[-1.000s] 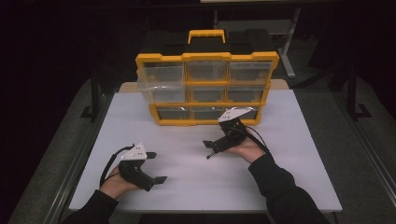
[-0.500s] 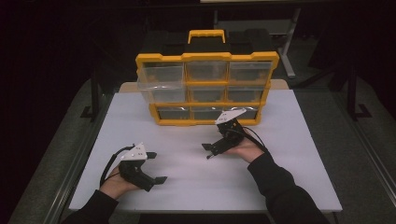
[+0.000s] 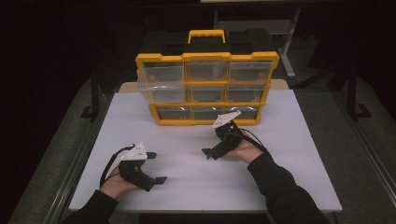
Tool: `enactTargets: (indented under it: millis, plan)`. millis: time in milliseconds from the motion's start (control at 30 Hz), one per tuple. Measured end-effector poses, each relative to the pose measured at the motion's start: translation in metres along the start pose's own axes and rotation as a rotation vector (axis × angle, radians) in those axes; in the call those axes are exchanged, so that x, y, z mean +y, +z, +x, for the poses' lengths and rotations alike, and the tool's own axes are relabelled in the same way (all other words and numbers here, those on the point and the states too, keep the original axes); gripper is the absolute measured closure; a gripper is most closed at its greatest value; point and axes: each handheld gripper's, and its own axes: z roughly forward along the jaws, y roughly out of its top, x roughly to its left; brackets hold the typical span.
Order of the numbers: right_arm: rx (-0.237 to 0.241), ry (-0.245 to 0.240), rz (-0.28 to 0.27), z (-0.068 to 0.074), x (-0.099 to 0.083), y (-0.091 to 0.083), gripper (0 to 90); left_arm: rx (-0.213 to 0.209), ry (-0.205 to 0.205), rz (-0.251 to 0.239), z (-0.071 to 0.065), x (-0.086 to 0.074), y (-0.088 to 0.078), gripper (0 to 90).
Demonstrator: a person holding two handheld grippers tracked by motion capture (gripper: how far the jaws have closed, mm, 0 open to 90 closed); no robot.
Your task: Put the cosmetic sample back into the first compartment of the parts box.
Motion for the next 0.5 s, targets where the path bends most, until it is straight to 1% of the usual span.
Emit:
enactTargets:
  millis: [200, 233, 333, 367, 400, 500]
  plan:
    - [0.019, -0.014, 0.047, 0.0016, -0.0027, 0.0051, 0.3, -0.002, 0.001, 0.005, 0.0002, -0.0001, 0.0004, 0.0]
    - [0.02, -0.031, 0.053, 0.0008, -0.0034, 0.0059, 0.3, -0.003, 0.002, 0.005, 0.0002, -0.0001, 0.0005, 0.0]
    - [0.023, -0.036, 0.066, 0.0006, -0.0044, 0.0073, 0.4, -0.004, 0.002, 0.004, 0.0002, -0.0001, 0.0005, 0.0]
    - [0.022, -0.053, 0.075, -0.0005, -0.005, 0.0078, 0.4, -0.003, 0.001, 0.005, 0.0002, -0.0002, 0.0005, 0.0]
    - [0.022, -0.044, 0.076, 0.0001, -0.0052, 0.0084, 0.4, -0.003, 0.001, 0.005, 0.0002, -0.0002, 0.0004, 0.0]
    - [0.026, -0.043, 0.1, 0.0007, -0.0066, 0.0107, 1.2, -0.004, 0.001, 0.005, 0.0003, -0.0002, 0.0005, 0.0]
